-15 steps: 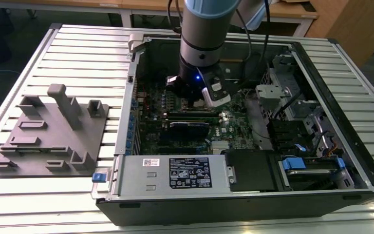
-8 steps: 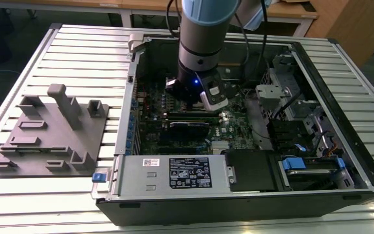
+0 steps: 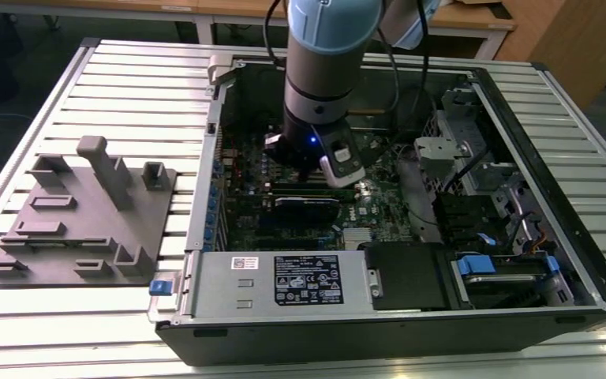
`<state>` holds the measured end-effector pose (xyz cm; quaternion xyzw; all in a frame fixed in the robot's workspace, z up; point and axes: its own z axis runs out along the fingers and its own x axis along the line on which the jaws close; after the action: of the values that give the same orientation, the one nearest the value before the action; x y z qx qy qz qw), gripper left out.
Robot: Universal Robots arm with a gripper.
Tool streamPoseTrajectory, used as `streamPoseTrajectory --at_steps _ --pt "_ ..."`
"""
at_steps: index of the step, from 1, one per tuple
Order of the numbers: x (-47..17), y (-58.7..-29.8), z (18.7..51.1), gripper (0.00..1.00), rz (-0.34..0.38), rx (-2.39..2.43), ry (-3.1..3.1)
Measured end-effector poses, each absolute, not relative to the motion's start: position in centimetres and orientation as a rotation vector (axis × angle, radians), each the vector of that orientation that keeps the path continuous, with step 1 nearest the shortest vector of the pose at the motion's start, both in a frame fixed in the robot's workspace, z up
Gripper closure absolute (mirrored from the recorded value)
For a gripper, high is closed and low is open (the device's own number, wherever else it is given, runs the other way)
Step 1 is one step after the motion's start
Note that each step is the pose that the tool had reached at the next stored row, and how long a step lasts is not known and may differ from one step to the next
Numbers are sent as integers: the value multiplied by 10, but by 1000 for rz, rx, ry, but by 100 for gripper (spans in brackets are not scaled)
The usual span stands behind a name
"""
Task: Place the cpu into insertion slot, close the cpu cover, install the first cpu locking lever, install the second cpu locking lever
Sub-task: 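Install the second cpu locking lever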
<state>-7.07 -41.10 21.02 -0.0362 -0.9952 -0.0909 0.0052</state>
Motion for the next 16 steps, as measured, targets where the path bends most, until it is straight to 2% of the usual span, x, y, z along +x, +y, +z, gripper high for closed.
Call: streamPoseTrajectory --at_steps 6,16 --pt "-72 -413 207 89 -365 -111 -3106" --pt "-74 -416 205 89 -367 -111 -3106"
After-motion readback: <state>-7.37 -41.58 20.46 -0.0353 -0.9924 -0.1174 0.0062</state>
